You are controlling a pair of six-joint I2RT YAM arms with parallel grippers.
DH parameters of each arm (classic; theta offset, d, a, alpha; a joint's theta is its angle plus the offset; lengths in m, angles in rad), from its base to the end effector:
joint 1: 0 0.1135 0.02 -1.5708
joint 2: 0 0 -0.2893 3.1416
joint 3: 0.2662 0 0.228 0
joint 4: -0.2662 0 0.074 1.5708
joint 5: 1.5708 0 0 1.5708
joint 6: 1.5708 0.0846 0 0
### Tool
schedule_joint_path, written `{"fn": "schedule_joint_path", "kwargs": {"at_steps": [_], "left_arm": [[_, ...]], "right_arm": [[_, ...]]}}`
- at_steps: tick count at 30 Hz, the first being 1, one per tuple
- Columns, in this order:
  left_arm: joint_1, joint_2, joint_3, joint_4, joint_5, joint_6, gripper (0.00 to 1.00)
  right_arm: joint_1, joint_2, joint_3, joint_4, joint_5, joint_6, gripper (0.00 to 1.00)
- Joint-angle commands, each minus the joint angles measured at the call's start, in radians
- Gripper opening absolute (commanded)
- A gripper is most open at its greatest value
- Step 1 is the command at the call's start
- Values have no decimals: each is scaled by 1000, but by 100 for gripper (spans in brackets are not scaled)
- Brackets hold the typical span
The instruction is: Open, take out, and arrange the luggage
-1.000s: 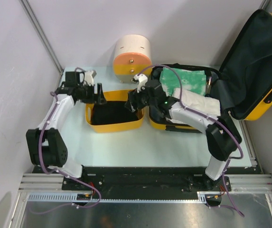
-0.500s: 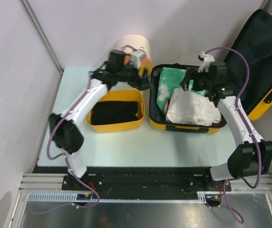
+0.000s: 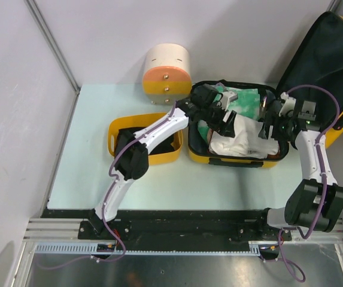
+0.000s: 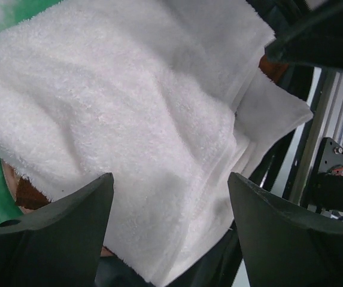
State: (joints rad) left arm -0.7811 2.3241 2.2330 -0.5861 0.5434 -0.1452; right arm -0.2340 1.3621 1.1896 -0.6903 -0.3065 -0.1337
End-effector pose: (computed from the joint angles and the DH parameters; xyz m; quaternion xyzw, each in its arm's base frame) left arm 0.3644 -0.4229 0.2725 0.3817 0.7890 -0.4025 0.2642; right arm 0.2857 -0.0419 0.3004 -0.0064 0.9285 0.0781 0.3630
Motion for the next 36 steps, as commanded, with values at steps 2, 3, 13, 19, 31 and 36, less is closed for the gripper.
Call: {"fn": "schedule_joint_path", "kwargs": {"at_steps": [2, 3, 13, 19, 31, 36], "left_arm": [[-7, 23, 40, 16, -68, -31, 81], [-9, 12, 31, 19, -72, -34, 81], [-6, -166, -131, 15, -229, -105, 86], [-4, -158, -196, 19, -157, -146, 84], [-20, -92, -207, 17, -117, -175, 79], [-24, -95, -217, 17, -187, -183, 87]], "right_arm": [[-25, -15, -35, -41, -37, -61, 78], [-25, -15, -36, -43, -40, -64, 78], [-27, 51, -114, -8, 7, -98, 69], [-27, 66, -127, 20, 9, -95, 68], [-27, 40, -127, 32, 7, -90, 68], [-25, 34, -127, 32, 3, -83, 68]]}}
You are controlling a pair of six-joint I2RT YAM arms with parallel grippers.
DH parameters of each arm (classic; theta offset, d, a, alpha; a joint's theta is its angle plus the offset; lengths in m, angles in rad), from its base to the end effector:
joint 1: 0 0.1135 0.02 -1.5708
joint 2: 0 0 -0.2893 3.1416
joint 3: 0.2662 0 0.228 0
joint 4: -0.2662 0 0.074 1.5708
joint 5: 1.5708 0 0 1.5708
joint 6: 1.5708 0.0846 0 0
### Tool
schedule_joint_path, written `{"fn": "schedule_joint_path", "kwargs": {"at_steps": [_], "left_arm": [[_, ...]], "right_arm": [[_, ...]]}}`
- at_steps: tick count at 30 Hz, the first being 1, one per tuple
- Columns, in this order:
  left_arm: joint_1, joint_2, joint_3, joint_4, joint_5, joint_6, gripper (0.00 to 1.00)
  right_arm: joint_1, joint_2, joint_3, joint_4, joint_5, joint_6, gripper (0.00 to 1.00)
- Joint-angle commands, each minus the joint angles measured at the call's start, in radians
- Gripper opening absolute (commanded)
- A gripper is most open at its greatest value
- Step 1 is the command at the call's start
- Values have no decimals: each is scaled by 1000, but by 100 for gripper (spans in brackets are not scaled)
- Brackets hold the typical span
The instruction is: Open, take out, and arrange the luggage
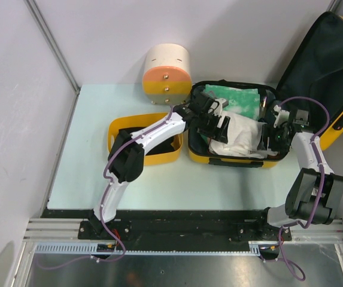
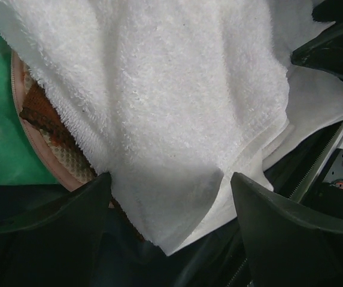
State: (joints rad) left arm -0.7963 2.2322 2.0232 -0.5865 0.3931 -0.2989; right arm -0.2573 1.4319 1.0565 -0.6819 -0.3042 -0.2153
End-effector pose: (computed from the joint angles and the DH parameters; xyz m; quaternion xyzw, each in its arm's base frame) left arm 0.3488 -0.4028 0.2462 0.2950 0.8619 -0.3474 0.2224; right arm 0.2797 -0.0474 0.2404 -0.0184 0.9567 0.0837 0.2783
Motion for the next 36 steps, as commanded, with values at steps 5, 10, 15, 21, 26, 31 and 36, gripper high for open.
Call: {"fn": "schedule_joint_path", "kwargs": {"at_steps": [5, 10, 15, 21, 26, 31, 36], "left_arm": [[-14, 0, -20, 16, -80, -26, 88], [-20, 6, -15, 16, -96, -26, 92], [-21, -26, 6, 16, -77, -13, 38], [-21, -101, 22, 13, -88, 35, 6], [-5, -198, -4, -1, -123, 72, 0], [113, -221, -67, -6, -73, 33, 0], [183, -168, -107, -22, -4, 20, 0]], "right_arm": [[-2, -36, 7, 24, -6, 2, 68], [-3, -30, 7, 28, -4, 5, 68], [0, -36, 7, 30, -4, 7, 68], [9, -57, 8, 35, -18, 16, 69], [21, -112, 8, 51, -68, 28, 75], [1, -149, 8, 67, -98, 37, 84], [-4, -122, 8, 103, -180, 114, 87]]}}
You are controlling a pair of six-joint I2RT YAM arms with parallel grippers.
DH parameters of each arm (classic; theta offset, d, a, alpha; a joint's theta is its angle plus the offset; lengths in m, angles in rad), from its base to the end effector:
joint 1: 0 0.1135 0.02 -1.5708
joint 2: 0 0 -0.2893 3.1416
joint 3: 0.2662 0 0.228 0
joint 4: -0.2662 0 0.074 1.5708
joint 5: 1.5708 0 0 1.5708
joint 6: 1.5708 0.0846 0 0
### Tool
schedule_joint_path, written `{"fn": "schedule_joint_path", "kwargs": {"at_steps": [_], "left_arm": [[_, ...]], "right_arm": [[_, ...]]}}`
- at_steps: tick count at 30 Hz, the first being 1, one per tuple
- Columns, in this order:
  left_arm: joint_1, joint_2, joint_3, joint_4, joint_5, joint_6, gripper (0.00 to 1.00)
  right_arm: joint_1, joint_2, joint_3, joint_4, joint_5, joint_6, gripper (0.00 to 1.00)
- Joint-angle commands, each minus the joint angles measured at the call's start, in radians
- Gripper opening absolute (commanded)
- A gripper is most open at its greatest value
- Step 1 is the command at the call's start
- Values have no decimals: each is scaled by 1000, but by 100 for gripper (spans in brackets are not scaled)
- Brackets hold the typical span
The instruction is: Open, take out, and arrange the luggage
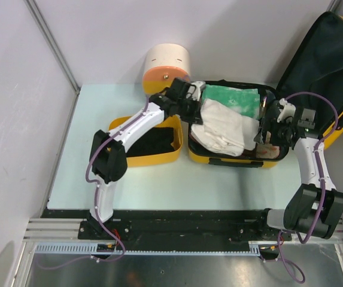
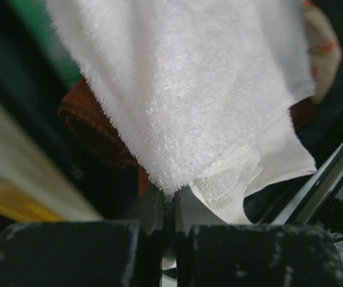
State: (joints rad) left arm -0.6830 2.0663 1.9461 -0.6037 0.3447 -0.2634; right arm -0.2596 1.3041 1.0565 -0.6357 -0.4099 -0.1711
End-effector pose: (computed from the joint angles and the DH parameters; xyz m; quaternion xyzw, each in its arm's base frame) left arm 0.3684 -0.3366 0.2994 0.2560 0.8638 -0.3237 0.2891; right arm 0.2676 -0.0362 0.2797 -0.0277 0.9239 0.1167 0.3633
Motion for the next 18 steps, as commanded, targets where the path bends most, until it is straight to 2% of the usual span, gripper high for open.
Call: {"fn": "schedule_joint_path", "kwargs": {"at_steps": [1, 8, 12, 18], "left_arm": [[77, 5, -33, -4, 56, -13, 0], [83, 41, -27, -4, 103, -13, 1], [88, 51, -32, -5, 106, -16, 3], [97, 58, -33, -7, 111, -11, 4]], "right_arm": [[3, 20, 8, 67, -84, 82, 88], [42, 112, 8, 136, -150, 166, 81], [56, 155, 8, 178, -182, 232, 73], [60, 219, 7, 248, -191, 271, 73]]}}
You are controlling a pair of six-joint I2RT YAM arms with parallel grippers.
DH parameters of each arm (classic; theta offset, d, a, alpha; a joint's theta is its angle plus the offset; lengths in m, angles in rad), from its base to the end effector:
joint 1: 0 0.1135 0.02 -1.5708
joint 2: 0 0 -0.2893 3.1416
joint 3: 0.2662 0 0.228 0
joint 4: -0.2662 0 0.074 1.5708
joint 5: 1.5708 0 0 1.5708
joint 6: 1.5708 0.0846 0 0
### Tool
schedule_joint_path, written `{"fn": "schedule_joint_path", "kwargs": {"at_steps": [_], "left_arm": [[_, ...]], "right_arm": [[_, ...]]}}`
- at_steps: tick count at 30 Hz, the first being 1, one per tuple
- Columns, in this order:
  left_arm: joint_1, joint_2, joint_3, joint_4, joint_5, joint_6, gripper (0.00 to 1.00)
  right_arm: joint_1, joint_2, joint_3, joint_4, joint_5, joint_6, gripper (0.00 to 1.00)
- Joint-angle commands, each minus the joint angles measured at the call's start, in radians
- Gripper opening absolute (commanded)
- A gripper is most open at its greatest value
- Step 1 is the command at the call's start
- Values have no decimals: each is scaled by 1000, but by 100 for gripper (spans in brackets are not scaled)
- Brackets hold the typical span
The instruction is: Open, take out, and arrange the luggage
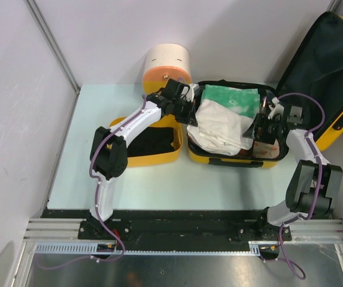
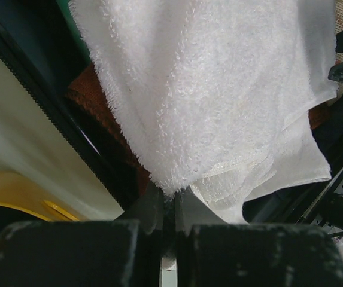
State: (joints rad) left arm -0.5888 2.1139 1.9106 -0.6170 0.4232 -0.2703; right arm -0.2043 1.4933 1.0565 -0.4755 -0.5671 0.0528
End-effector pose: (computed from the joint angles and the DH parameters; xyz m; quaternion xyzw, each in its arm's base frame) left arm 0.3966 -0.3067 0.2650 0.2203 0.8859 -0.3269 0.2444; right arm 0.3140 -0.0186 0.2483 0.0268 0.9126 0.2405 0.3296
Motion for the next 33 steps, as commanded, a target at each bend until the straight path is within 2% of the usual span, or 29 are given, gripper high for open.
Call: {"fn": "schedule_joint_path", "kwargs": {"at_steps": [1, 4, 7, 9, 13, 14, 17, 19, 22, 24, 26, 27, 28, 29, 30, 31, 32, 33], "left_arm": [[4, 11, 2, 8, 31, -3, 4], [7, 14, 1, 5, 31, -1, 4], [9, 15, -2, 5, 28, 0, 4], [10, 18, -4, 5, 28, 2, 4], [12, 15, -5, 3, 22, 6, 5], [12, 15, -5, 5, 22, 6, 5], [14, 17, -5, 3, 20, 6, 5], [14, 15, -5, 3, 17, 8, 6], [14, 12, -2, 3, 11, 11, 8], [15, 11, 1, 3, 9, 14, 9], [15, 11, 2, 3, 8, 16, 11], [15, 11, 2, 2, 6, 16, 22], [15, 9, 1, 2, 6, 16, 29], [17, 0, -1, 2, -1, 20, 35], [20, -8, -4, 2, -4, 20, 48], [24, -17, -10, 2, -8, 19, 56], [38, -37, -15, 2, -14, 20, 69], [46, -49, -19, 3, -21, 20, 74]], "right_arm": [[12, 38, 7, 93, -42, 56, 73], [26, 59, 7, 109, -62, 65, 70], [42, 73, 7, 127, -89, 79, 63], [54, 82, 7, 141, -91, 87, 54], [63, 88, 7, 146, -97, 93, 46], [66, 90, 7, 141, -90, 93, 49], [85, 107, 8, 127, -50, 81, 67], [94, 123, 8, 123, -13, 85, 69], [97, 142, 8, 103, 44, 87, 80], [97, 148, 7, 95, 50, 93, 82], [100, 156, 7, 104, -14, 117, 70], [101, 156, 8, 116, -34, 131, 63], [105, 151, 7, 145, -54, 159, 45], [105, 137, 10, 159, -100, 166, 37], [103, 130, 16, 167, -115, 171, 31], [102, 121, 20, 170, -125, 176, 19], [98, 102, 34, 169, -145, 177, 14], [95, 91, 42, 167, -152, 179, 9]]}}
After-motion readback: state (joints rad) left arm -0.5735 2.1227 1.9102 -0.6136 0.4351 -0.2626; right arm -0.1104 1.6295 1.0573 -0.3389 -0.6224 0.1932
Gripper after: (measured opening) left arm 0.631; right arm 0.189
